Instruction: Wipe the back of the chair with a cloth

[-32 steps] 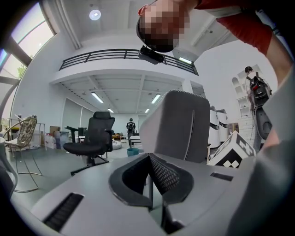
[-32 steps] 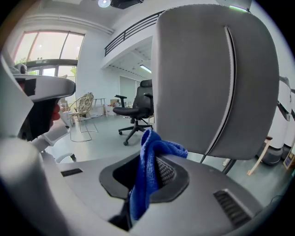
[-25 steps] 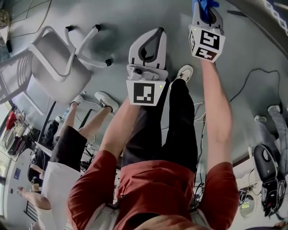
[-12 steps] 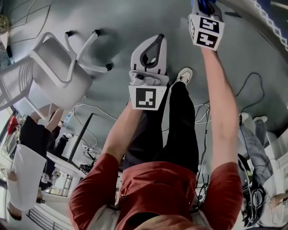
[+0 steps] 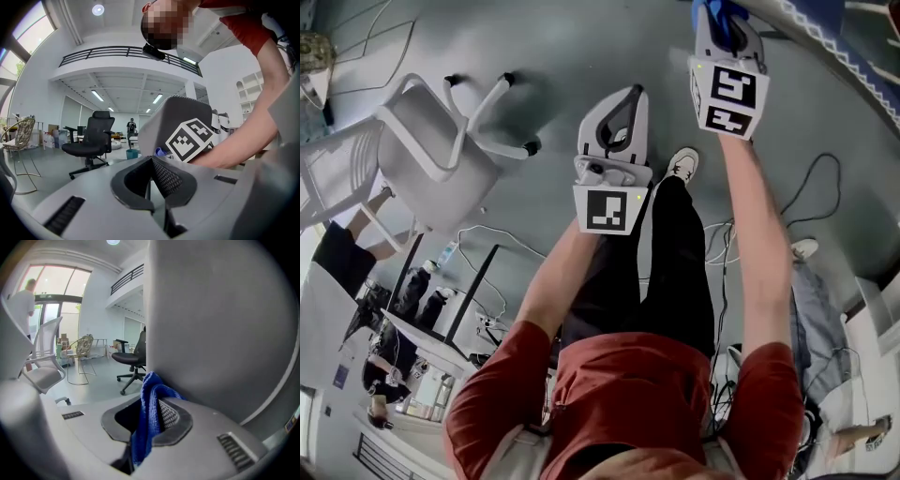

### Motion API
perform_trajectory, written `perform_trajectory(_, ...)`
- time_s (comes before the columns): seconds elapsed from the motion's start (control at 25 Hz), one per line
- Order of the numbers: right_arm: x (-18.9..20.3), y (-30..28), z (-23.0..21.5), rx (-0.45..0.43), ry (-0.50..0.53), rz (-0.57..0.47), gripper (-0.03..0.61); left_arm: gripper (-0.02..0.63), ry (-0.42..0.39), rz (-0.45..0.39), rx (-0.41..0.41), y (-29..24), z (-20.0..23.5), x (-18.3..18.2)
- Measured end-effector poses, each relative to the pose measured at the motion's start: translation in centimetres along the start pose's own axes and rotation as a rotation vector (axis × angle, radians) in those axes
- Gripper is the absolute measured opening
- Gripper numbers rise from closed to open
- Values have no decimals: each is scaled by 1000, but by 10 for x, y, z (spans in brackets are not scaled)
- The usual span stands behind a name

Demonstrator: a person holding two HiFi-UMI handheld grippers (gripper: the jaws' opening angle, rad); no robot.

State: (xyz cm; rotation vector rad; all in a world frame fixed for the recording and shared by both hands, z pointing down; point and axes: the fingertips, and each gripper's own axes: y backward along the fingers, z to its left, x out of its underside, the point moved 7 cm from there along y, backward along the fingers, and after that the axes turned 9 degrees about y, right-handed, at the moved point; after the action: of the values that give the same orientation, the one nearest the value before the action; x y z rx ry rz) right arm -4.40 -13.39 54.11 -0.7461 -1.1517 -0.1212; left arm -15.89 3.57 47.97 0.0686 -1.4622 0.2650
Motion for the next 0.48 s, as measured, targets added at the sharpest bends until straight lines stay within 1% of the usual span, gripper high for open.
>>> perform_trajectory(0.08,-18,16,-1,-8,40,-31,51,14,-9,-12,4,1,-5,-9)
perform_trajectory(0.24,-55,56,-10,-6,62,-66,51,14,-28,-31,15,9,-19,-33)
perform_trajectory(0.4,-95,95,-11,4,131,-102,51,13,-16,-33,3,22,-24,-54)
perform_trajectory(0.48,-117,117,-14,5,147,-123,51,14,-22,-36,0,26,-26,-66)
